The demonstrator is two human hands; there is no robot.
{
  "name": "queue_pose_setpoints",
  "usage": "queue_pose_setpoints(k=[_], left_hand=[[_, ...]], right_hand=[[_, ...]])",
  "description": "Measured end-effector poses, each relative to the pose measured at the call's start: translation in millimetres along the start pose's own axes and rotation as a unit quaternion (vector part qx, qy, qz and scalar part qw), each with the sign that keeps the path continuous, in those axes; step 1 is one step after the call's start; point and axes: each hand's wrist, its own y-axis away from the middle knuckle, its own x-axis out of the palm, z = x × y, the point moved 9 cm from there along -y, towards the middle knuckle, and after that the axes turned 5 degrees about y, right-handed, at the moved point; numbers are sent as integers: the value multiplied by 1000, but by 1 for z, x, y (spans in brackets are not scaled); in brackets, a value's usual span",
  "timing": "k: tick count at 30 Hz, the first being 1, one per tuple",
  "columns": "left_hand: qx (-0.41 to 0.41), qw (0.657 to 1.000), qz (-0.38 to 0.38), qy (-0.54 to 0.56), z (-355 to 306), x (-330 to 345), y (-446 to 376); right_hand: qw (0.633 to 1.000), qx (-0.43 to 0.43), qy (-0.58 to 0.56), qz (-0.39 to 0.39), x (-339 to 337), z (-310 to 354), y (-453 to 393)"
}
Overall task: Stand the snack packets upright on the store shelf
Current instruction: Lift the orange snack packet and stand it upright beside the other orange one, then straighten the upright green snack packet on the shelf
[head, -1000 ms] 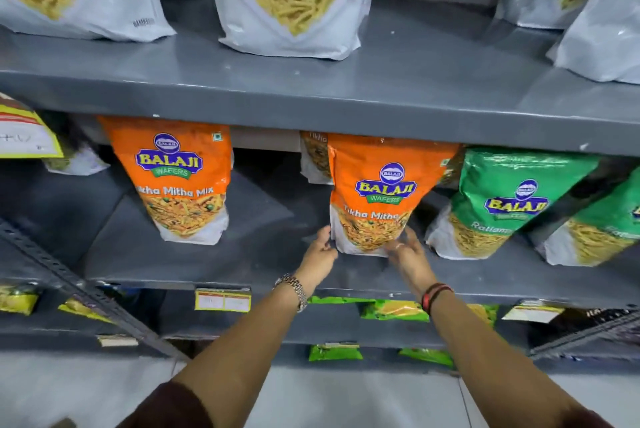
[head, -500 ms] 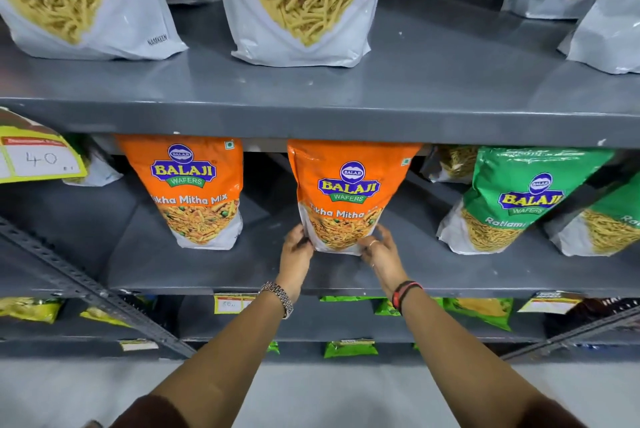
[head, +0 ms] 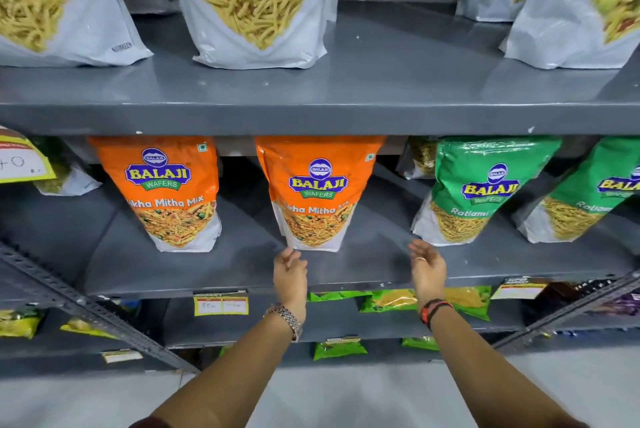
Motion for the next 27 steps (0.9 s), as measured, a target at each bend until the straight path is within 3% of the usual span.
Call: queue_pose_setpoints(k=[5, 10, 14, 18, 27], left_hand=[[-39, 991, 125, -18, 35, 89, 42], [-72, 963, 222, -135, 75, 184, 65], [-33, 954, 216, -204, 87, 229, 70], [-40, 960, 215, -177, 94, 250, 76], [-59, 969, 203, -130, 103, 260, 94]], right_hand=[[994, -27, 21, -102, -106, 8, -40], [1000, -5, -15, 7, -139, 24, -101], [991, 40, 0, 126, -128, 28, -131], [973, 74, -22, 219, -107, 22, -132], [962, 97, -46, 252, -105, 12, -142]])
